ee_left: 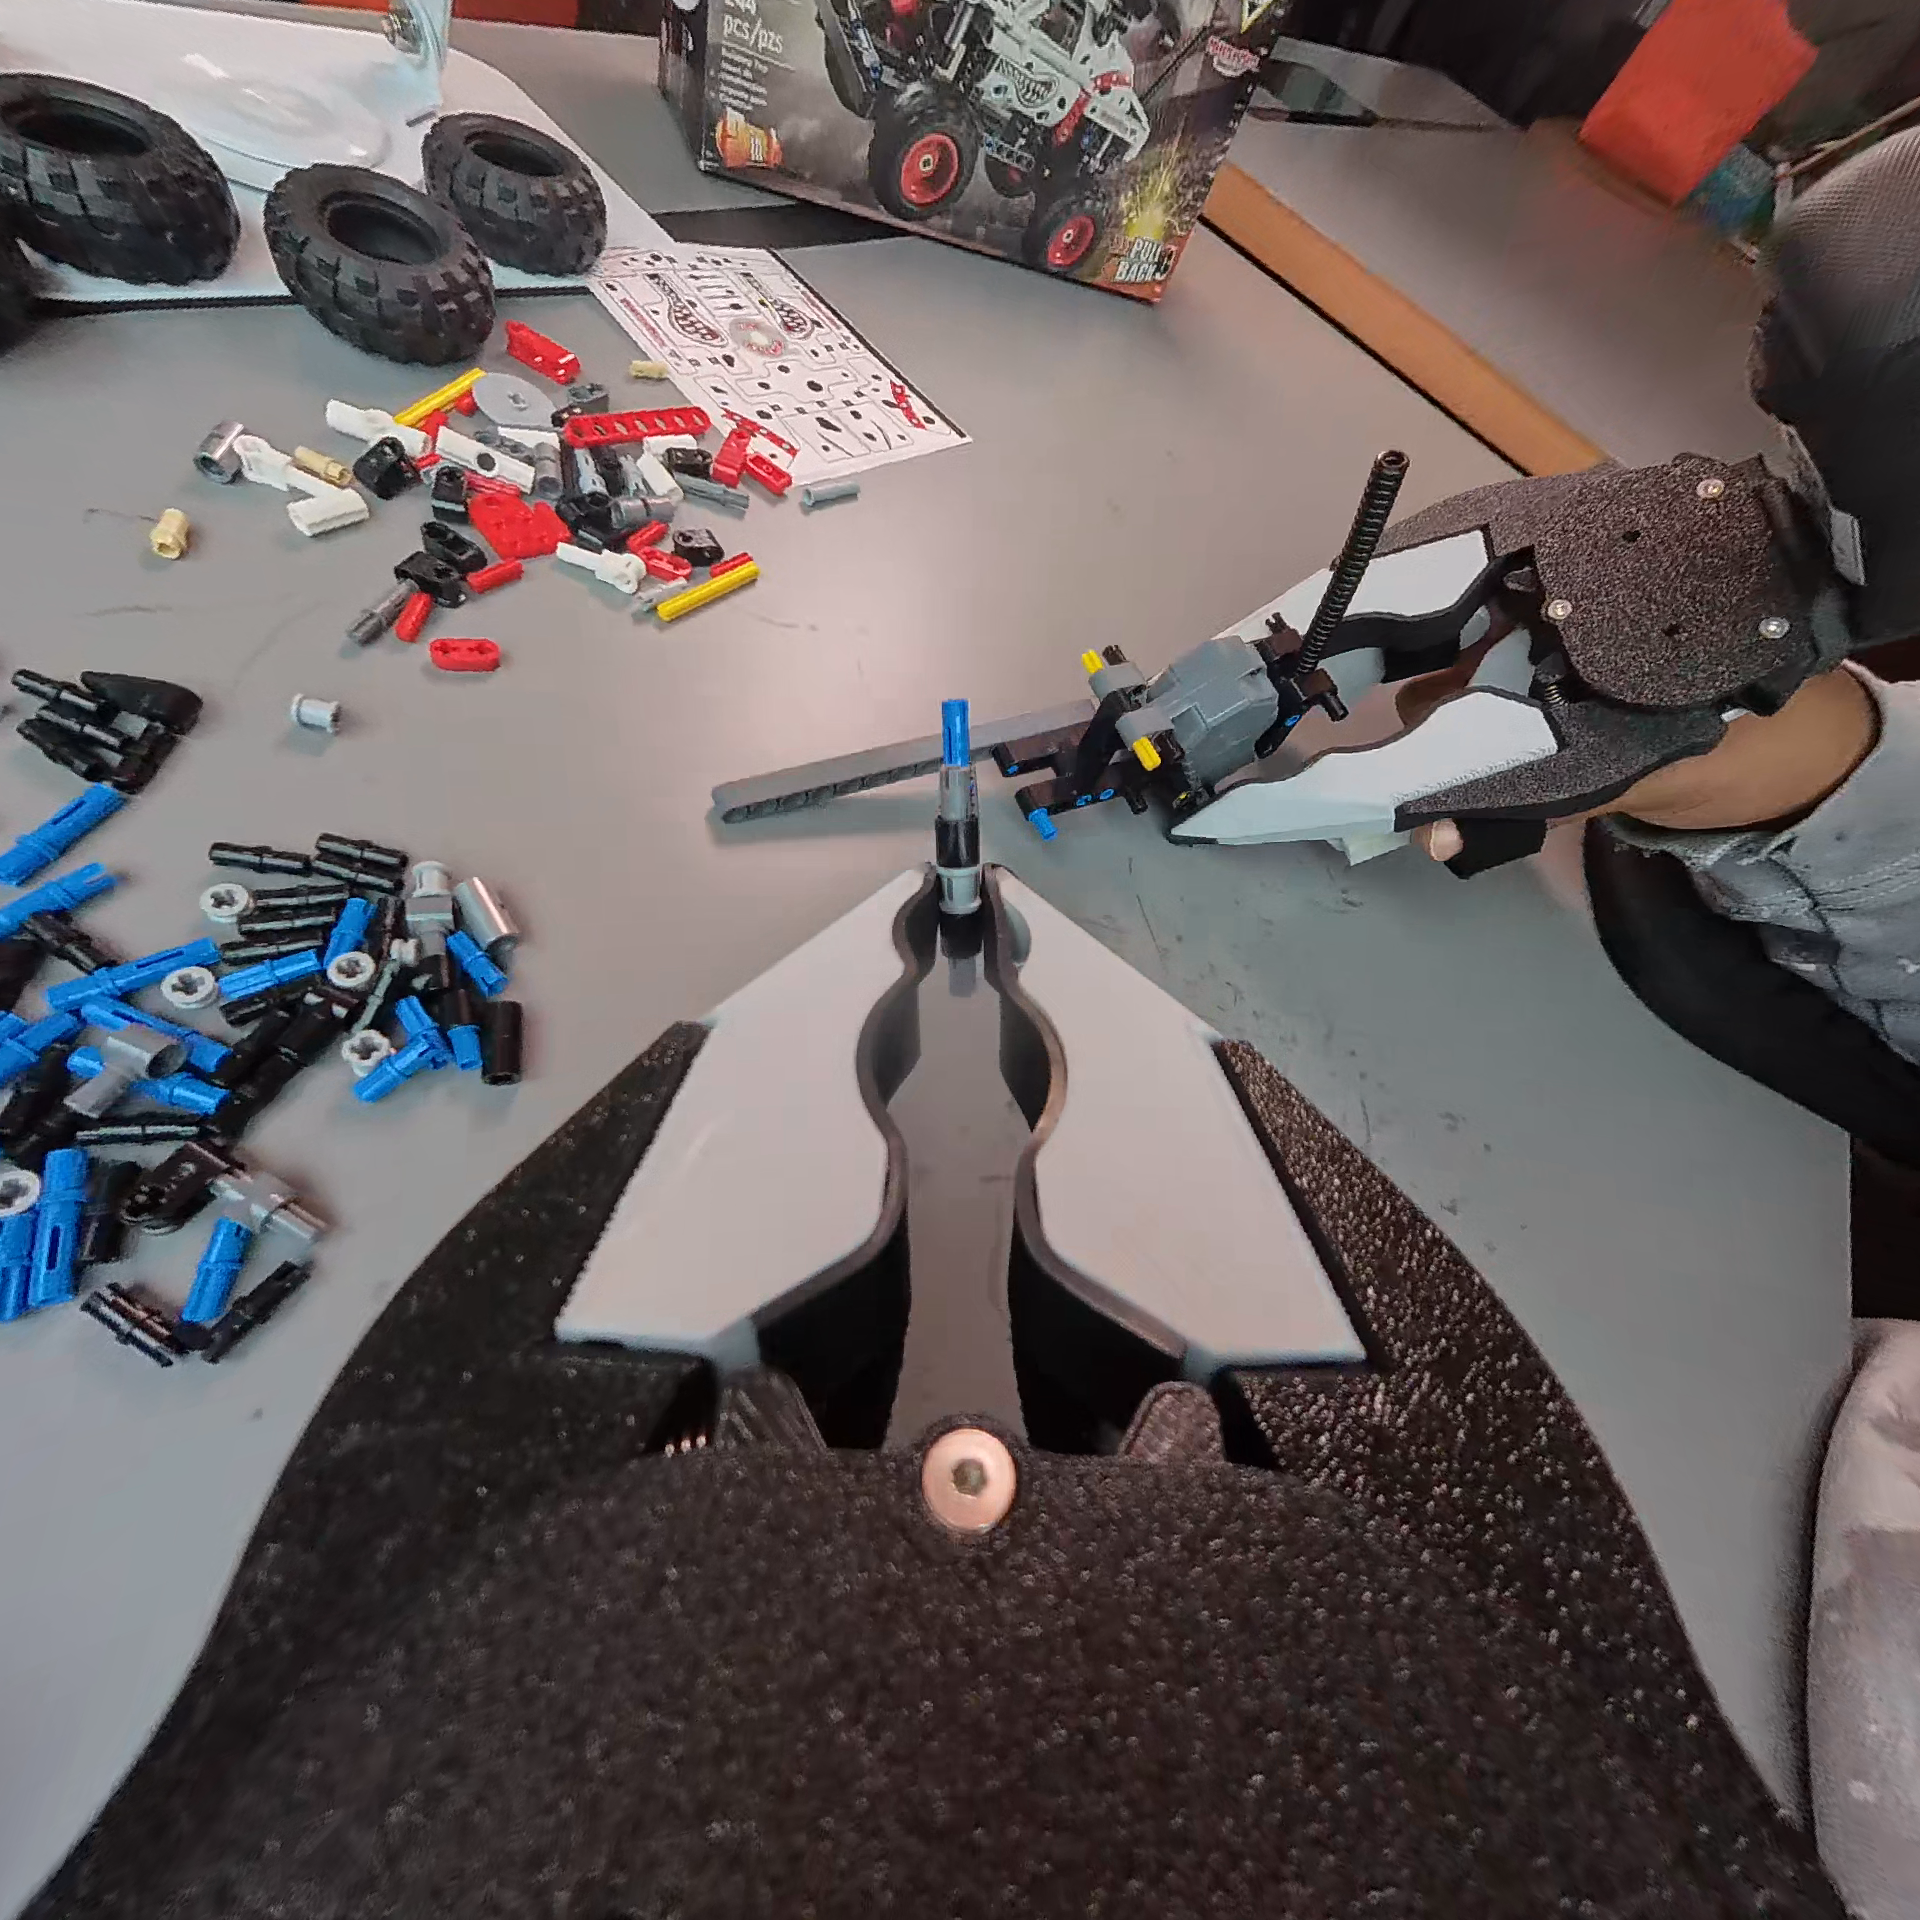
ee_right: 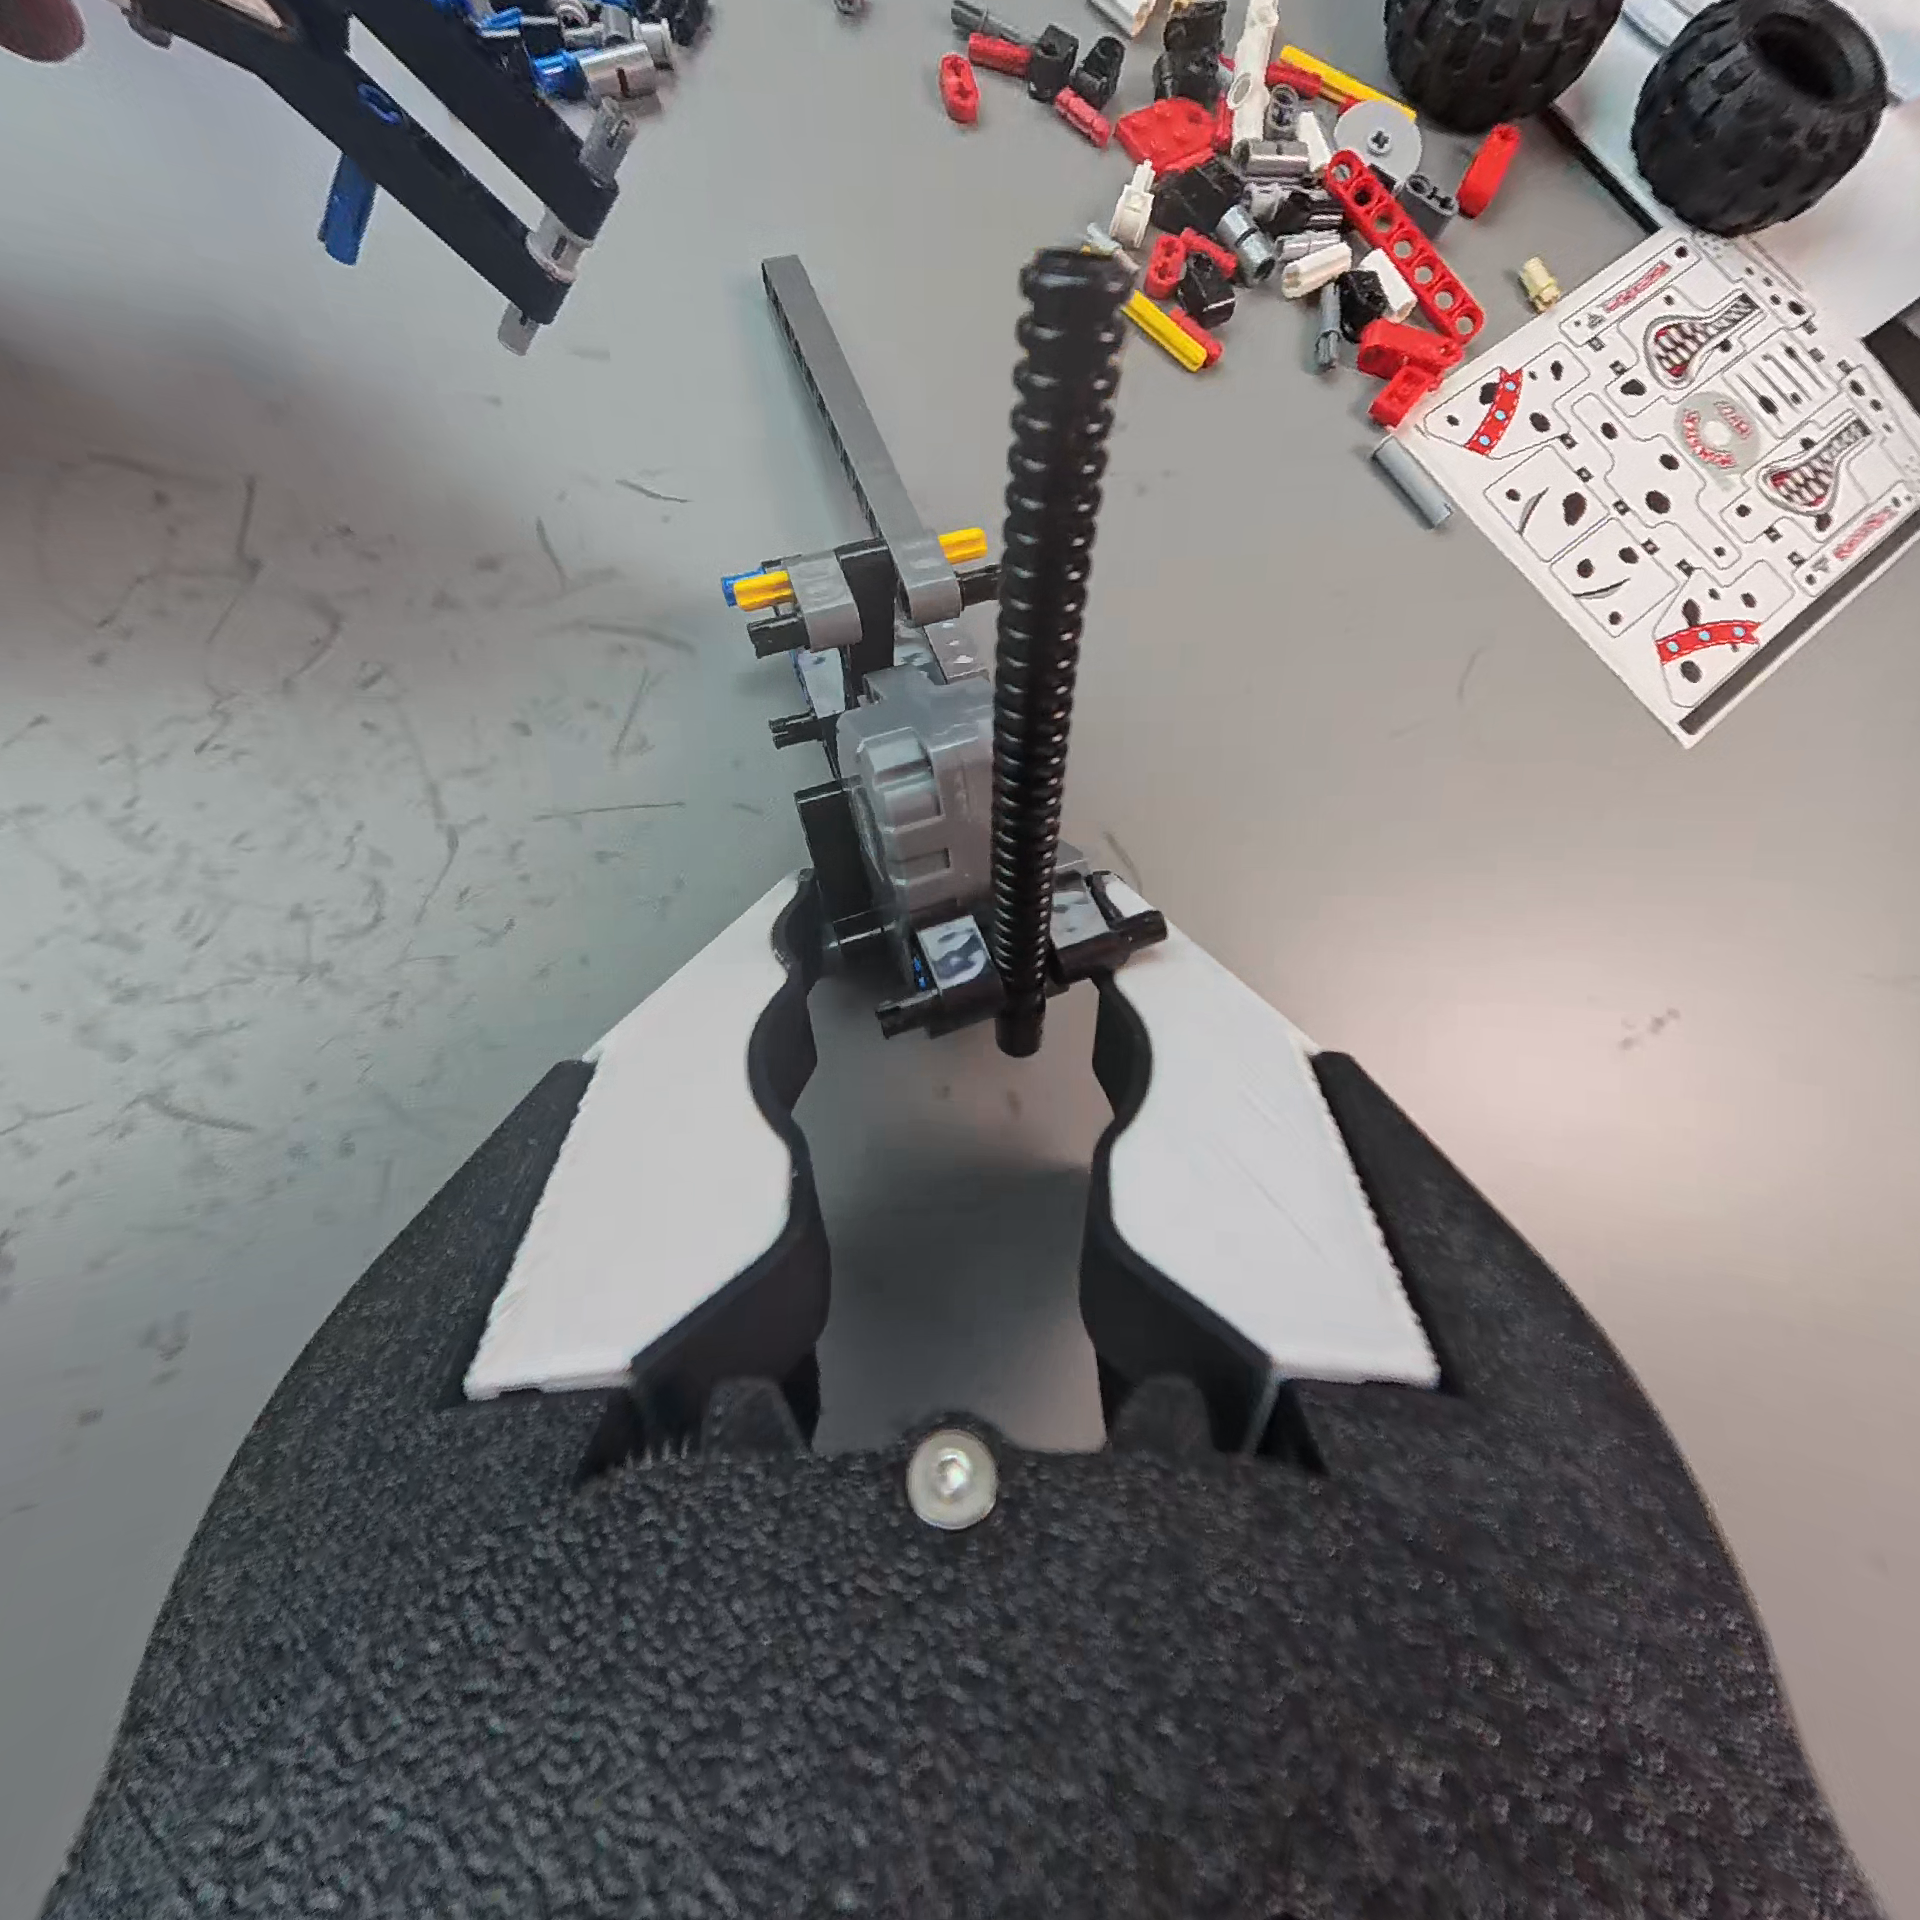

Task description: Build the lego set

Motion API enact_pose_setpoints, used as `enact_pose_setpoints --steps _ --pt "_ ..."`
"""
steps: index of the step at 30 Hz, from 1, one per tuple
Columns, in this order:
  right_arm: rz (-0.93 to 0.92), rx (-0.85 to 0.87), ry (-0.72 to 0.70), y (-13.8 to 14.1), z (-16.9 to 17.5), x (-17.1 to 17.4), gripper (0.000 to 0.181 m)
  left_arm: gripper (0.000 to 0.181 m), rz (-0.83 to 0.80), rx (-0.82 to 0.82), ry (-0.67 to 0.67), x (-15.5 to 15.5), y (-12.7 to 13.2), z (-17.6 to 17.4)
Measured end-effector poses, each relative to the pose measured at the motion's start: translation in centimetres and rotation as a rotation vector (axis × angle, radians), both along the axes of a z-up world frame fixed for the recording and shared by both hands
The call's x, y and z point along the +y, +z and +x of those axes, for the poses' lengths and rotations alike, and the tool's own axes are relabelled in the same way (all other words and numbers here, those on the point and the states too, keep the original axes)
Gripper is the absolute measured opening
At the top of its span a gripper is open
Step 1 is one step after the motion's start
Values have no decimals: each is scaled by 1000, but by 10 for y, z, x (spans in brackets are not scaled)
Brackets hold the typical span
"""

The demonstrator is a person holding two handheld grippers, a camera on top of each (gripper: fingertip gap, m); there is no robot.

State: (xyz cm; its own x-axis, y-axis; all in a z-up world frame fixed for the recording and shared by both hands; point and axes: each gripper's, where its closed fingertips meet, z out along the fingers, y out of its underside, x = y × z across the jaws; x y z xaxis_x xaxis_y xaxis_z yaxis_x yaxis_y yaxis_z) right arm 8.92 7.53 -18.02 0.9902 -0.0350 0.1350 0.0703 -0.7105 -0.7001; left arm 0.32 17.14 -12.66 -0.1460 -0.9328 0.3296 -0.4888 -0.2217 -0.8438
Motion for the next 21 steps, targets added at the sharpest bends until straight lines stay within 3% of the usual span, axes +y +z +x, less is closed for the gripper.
enact_pose_setpoints --steps 18,21 --pt "-68 -22 111 0 -31 -8 53 7 -16 40 13 3 -8 -2" --pt "-78 -26 134 0 -35 -9 60 7 -12 44 15 4 -9 -1"
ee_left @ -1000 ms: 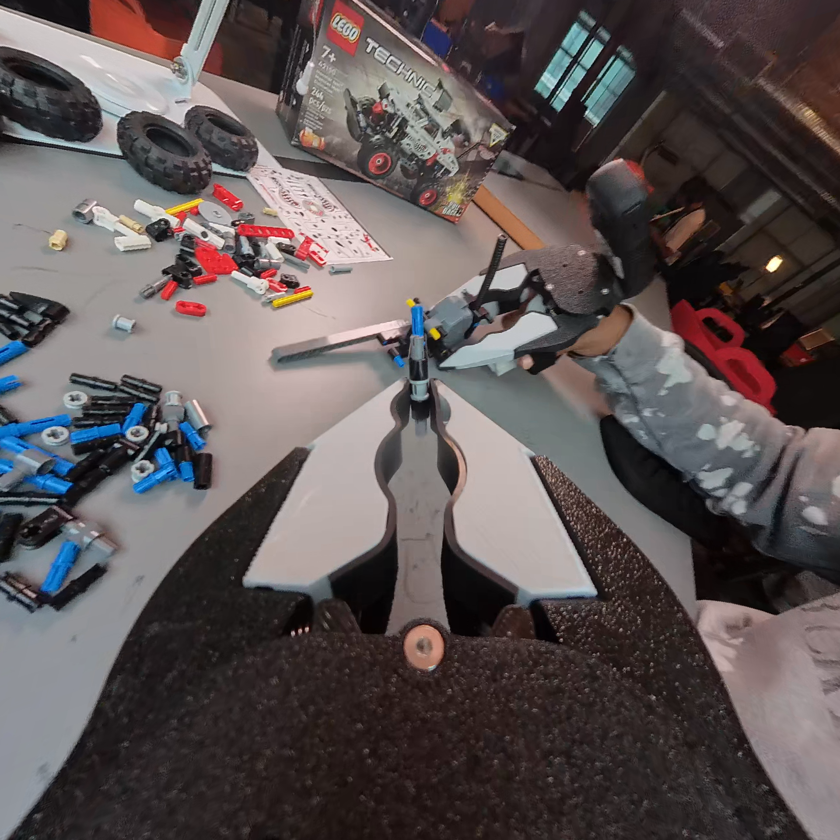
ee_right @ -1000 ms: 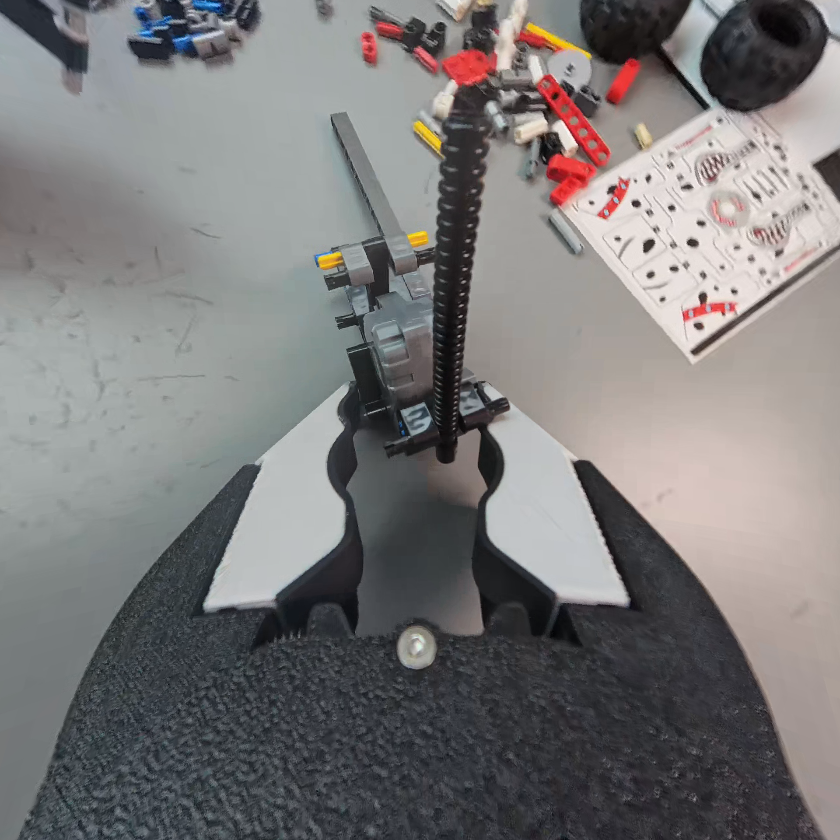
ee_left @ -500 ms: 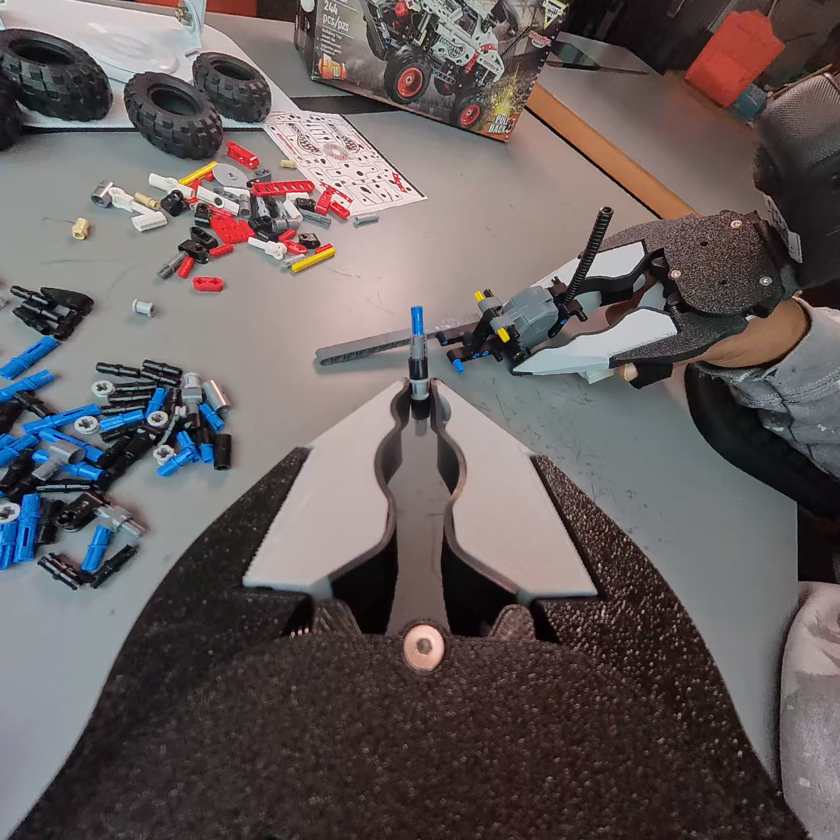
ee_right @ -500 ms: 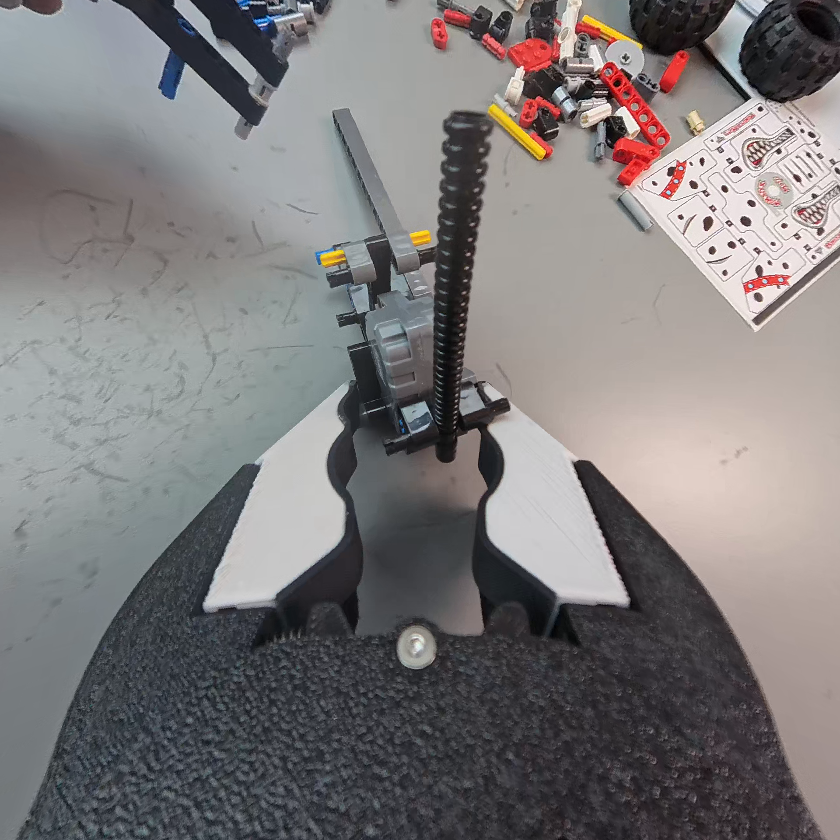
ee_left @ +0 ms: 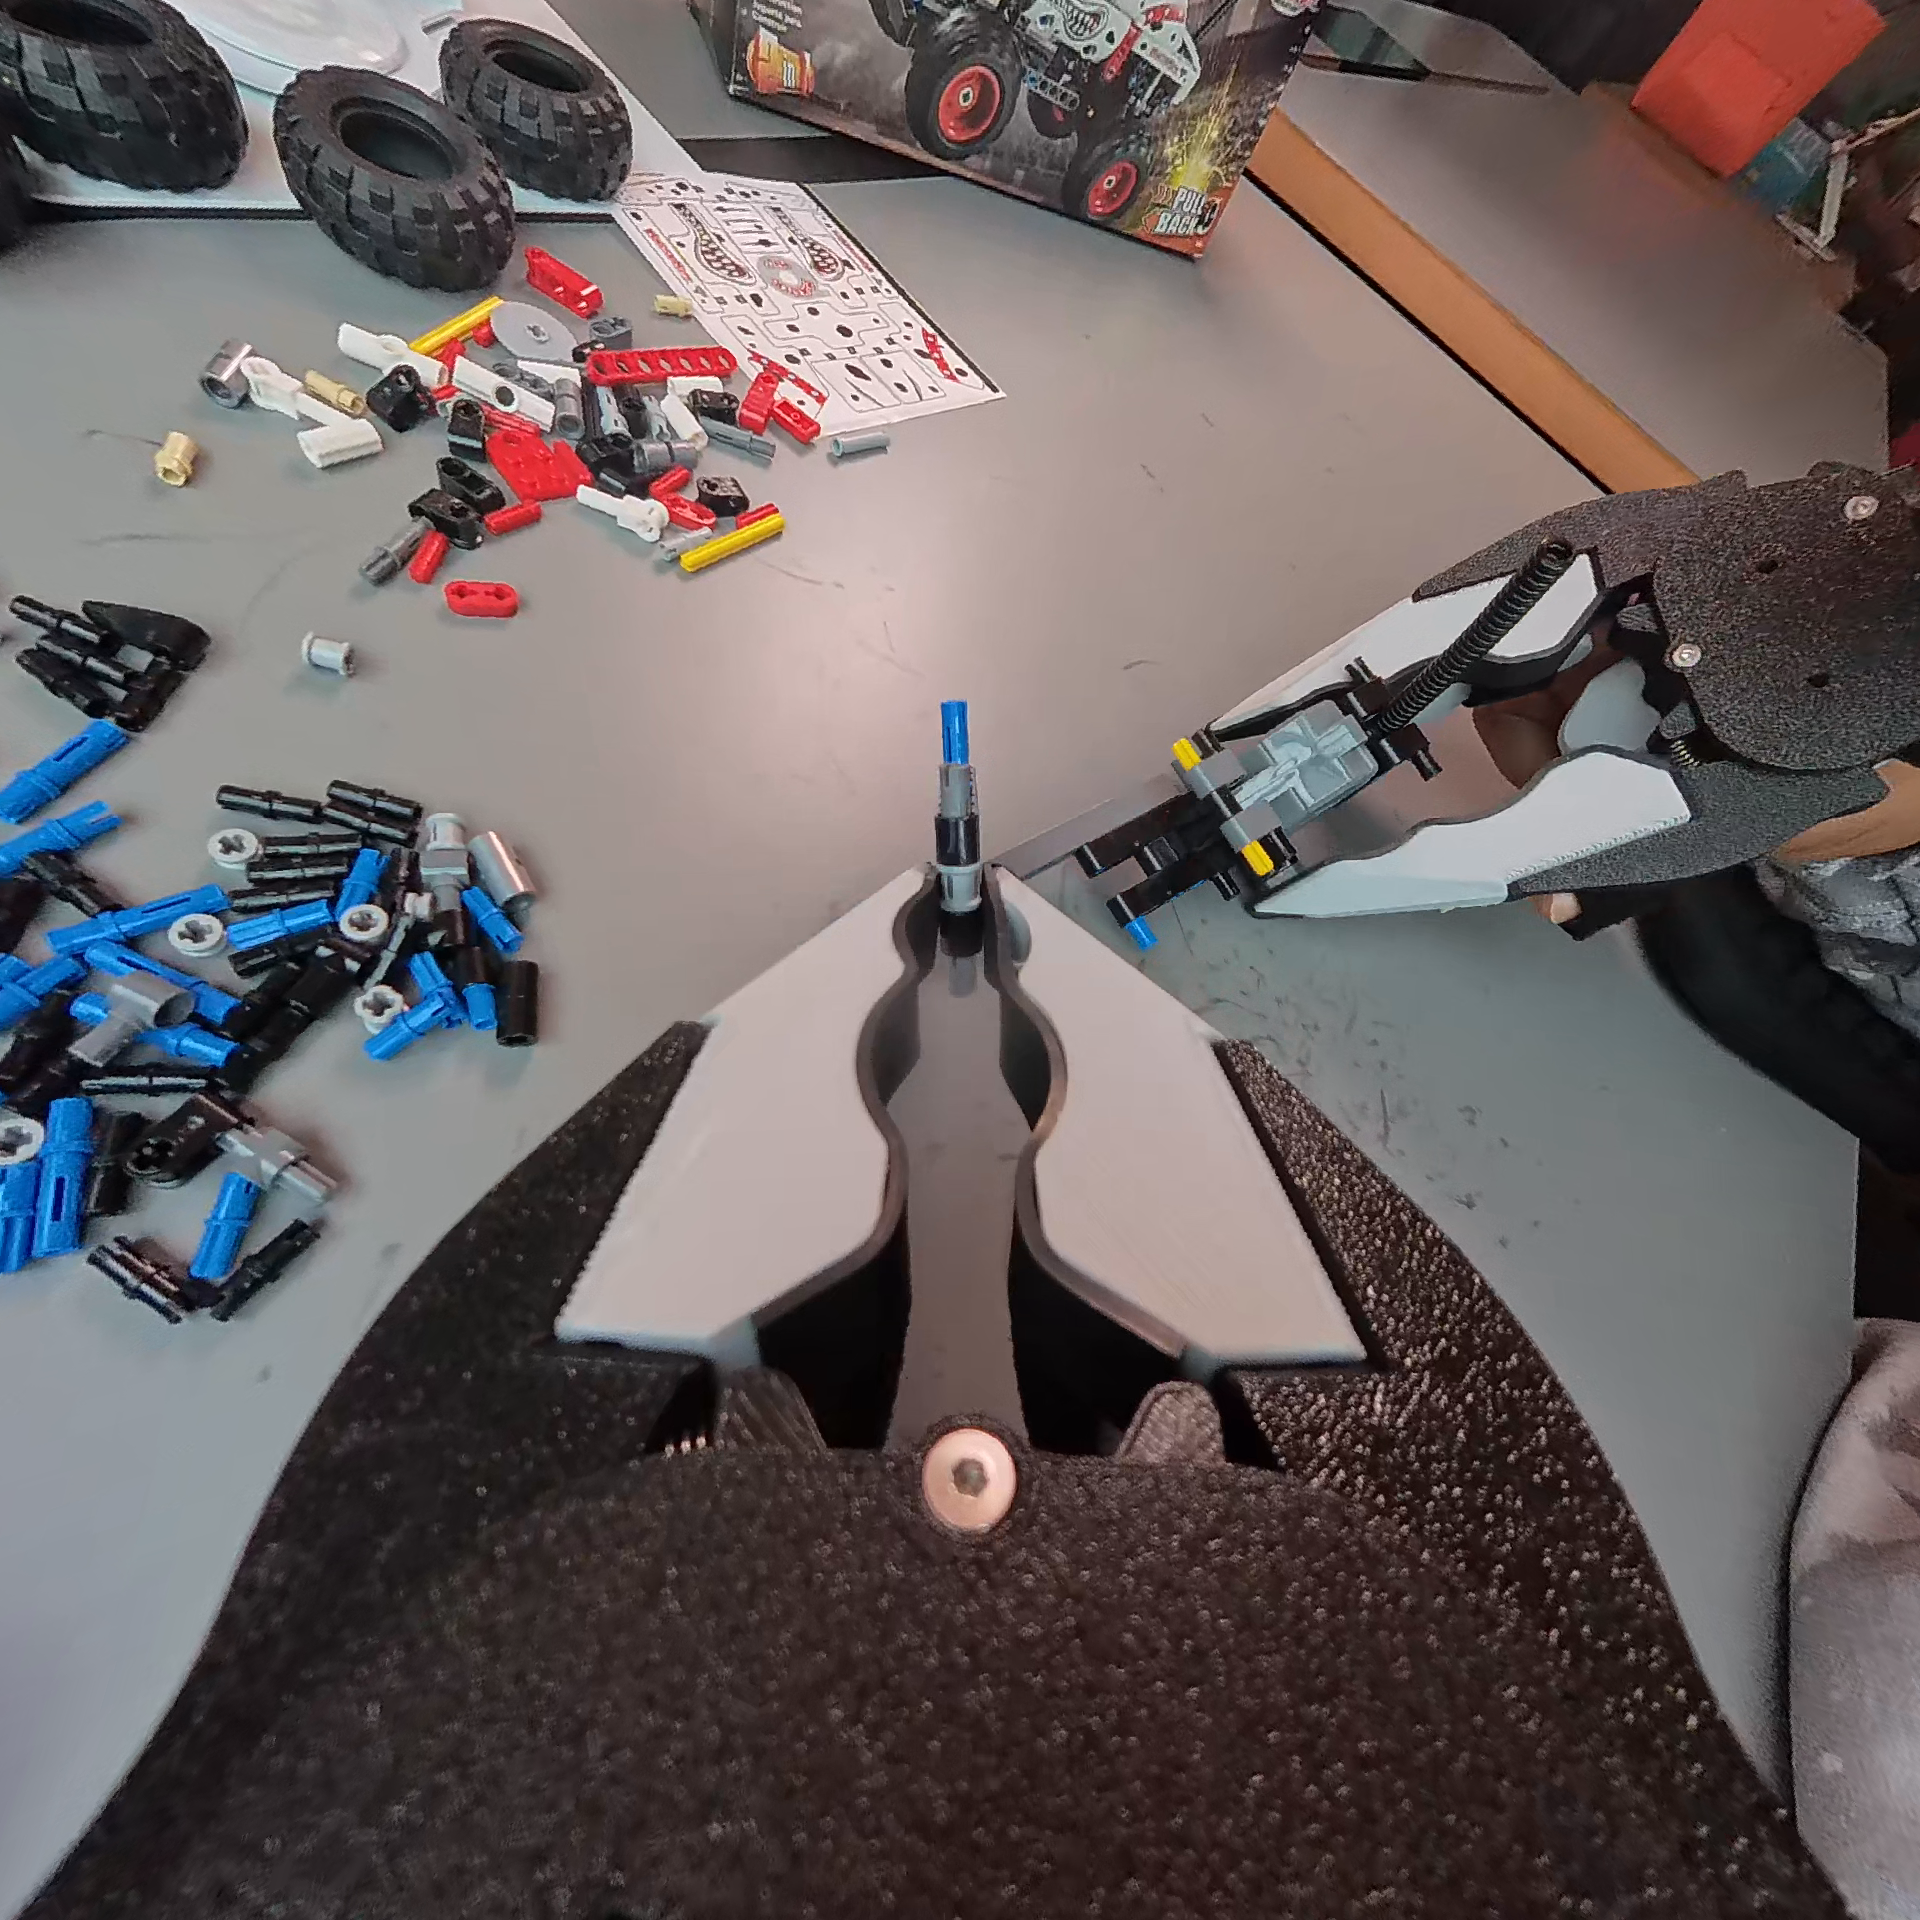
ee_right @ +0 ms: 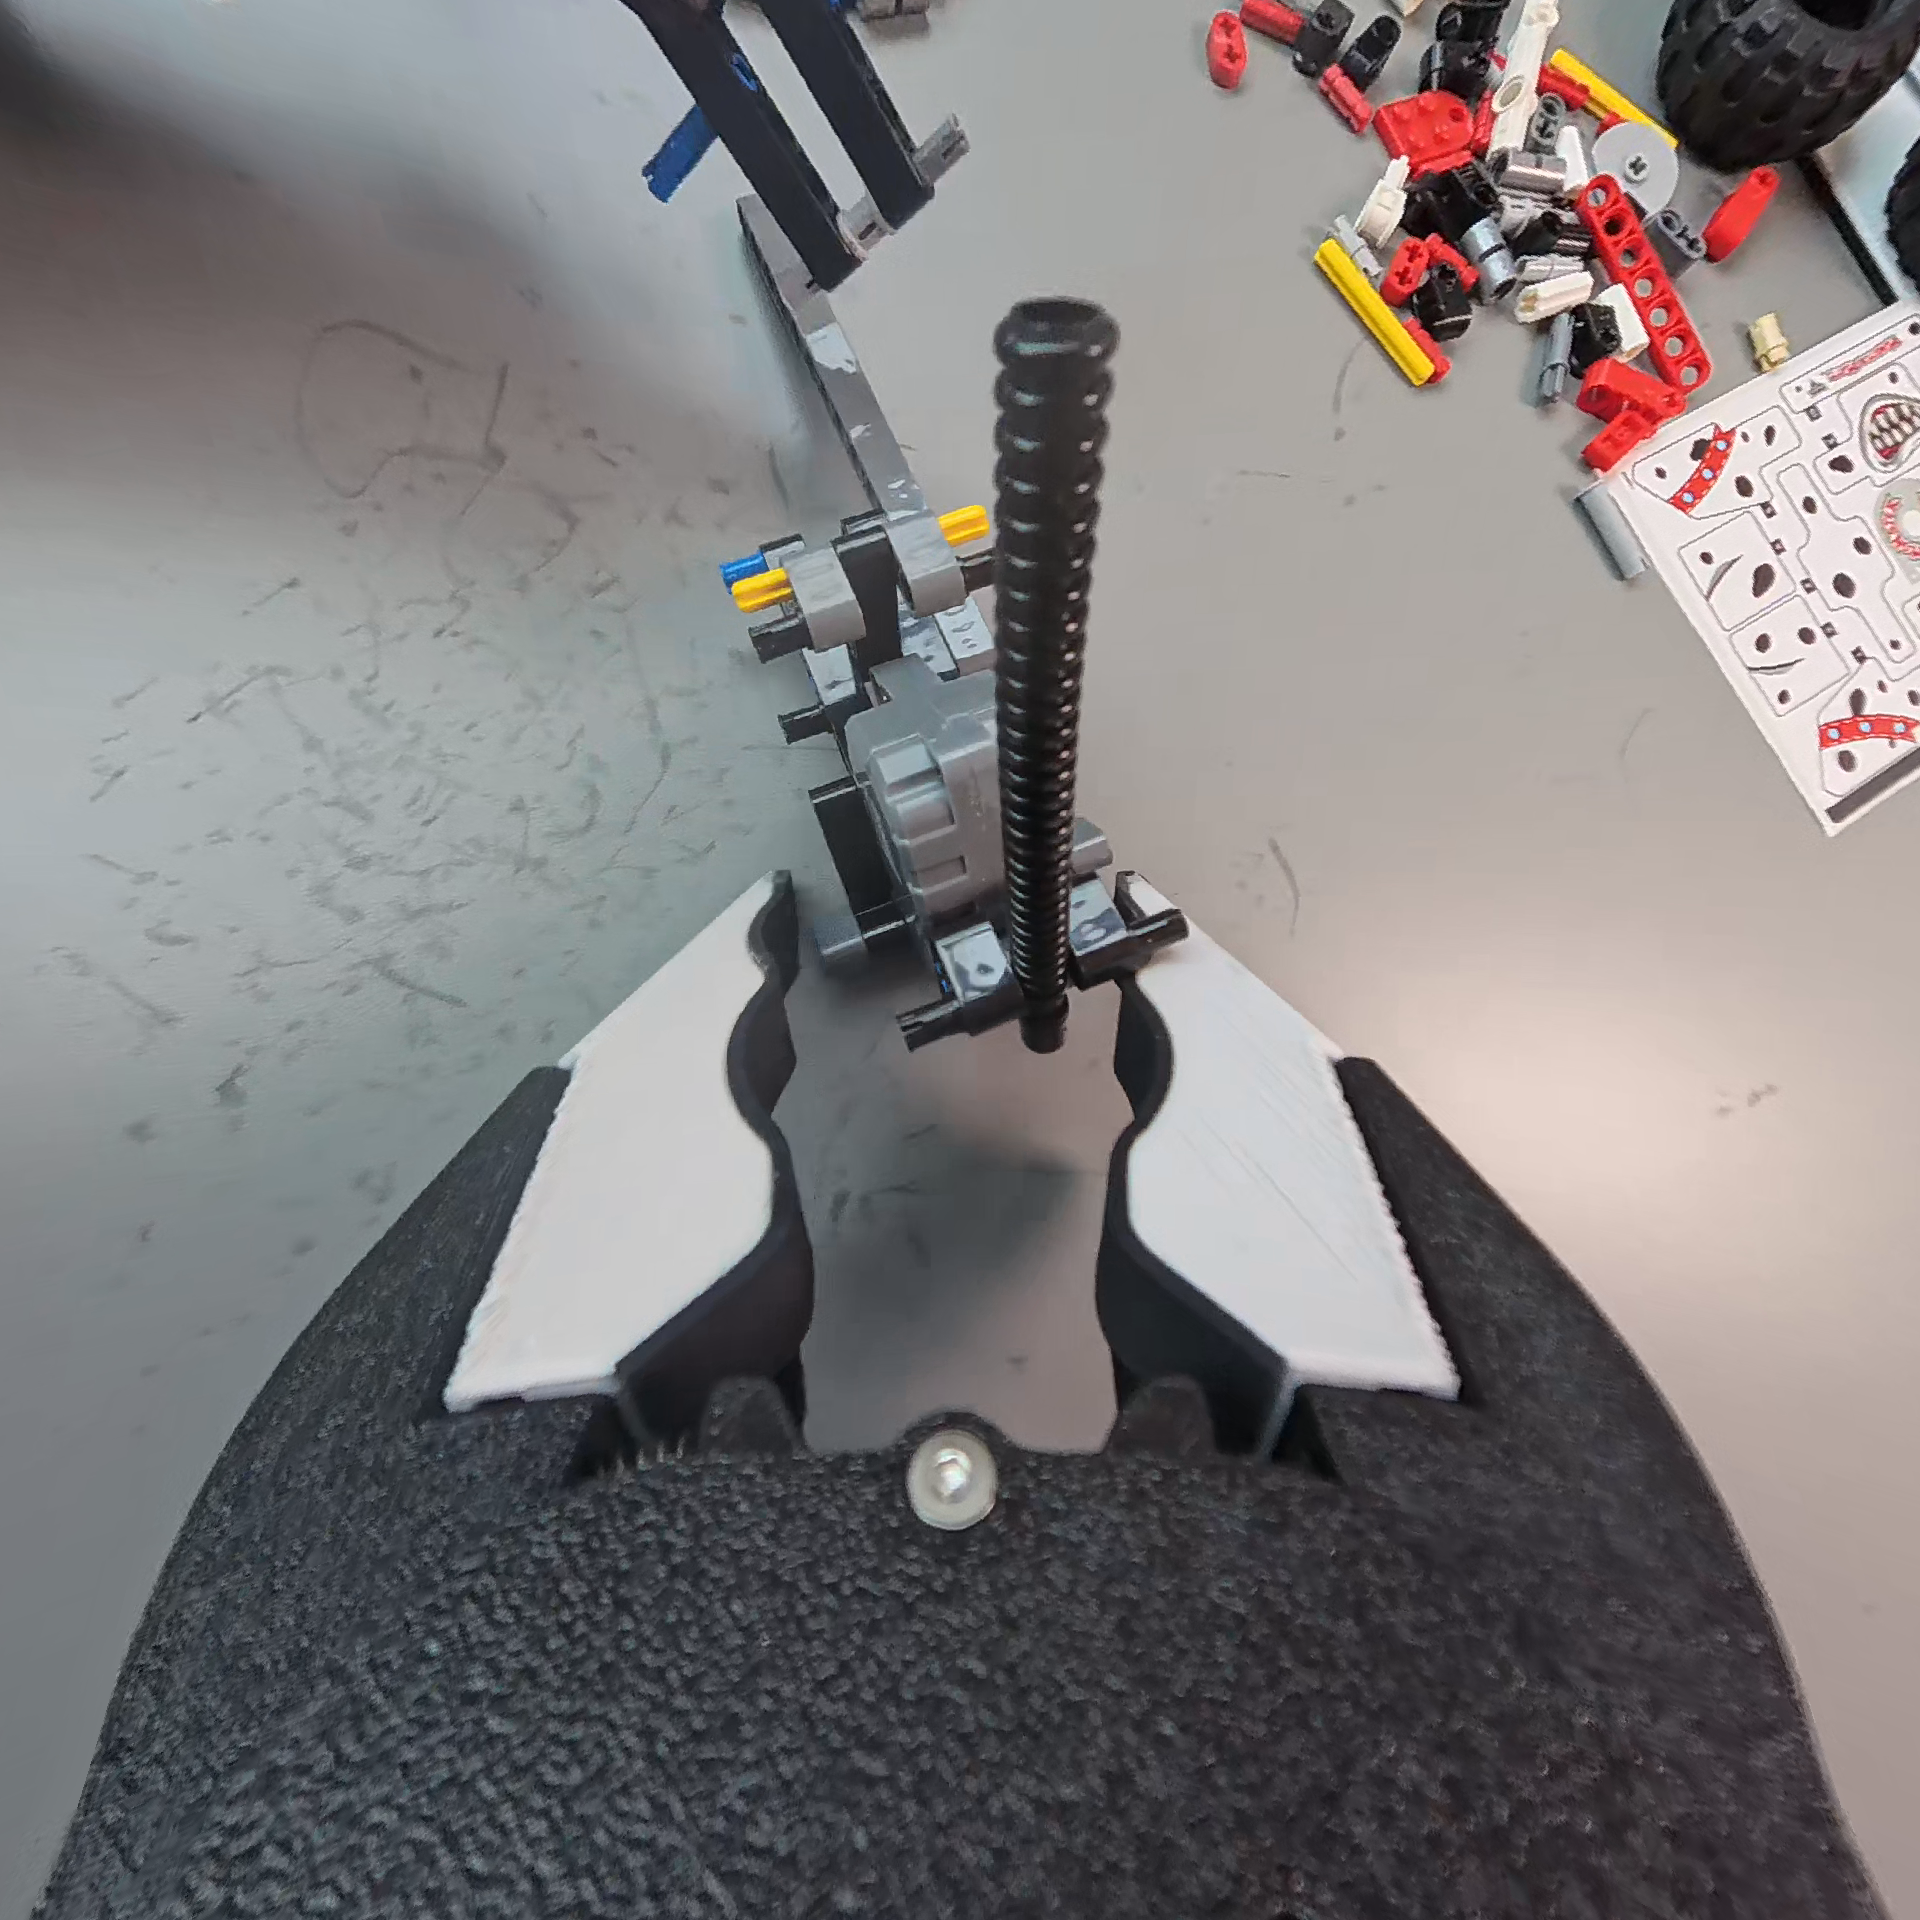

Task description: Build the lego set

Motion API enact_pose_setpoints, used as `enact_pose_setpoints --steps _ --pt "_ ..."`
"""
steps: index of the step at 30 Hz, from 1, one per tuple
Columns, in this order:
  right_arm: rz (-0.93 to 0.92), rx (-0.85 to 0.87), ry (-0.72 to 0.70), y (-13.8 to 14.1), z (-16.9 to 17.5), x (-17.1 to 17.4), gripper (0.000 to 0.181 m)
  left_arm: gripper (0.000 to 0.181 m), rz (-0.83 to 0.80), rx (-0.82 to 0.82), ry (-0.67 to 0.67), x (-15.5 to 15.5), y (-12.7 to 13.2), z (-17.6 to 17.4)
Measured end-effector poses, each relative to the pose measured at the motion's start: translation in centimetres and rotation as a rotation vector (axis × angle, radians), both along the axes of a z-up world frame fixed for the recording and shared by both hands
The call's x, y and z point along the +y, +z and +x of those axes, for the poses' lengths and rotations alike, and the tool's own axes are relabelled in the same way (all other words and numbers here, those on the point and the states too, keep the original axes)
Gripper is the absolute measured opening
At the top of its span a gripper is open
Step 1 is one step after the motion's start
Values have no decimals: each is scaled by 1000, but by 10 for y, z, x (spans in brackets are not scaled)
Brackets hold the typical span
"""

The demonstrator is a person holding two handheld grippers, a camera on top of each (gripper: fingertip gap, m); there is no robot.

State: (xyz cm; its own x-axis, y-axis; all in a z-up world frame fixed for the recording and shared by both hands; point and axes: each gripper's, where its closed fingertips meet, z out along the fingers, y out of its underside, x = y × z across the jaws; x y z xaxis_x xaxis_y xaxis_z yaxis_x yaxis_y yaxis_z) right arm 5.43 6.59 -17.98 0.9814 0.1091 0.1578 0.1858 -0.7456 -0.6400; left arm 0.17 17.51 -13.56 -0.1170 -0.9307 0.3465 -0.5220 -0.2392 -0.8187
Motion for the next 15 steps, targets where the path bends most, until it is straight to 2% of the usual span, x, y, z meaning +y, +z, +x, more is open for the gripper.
enact_pose_setpoints --steps 5,9,12,15 --pt "-44 84 66 -3 -14 -7 77 7 0 8 -3 0 -2 0" --pt "-53 124 126 6 -19 -15 86 7 -1 1 -5 0 -1 0" --pt "37 181 206 35 -19 -20 90 7 -20 -12 0 1 2 0" --pt "239 130 174 87 15 -9 77 7 -52 -42 8 3 10 0"
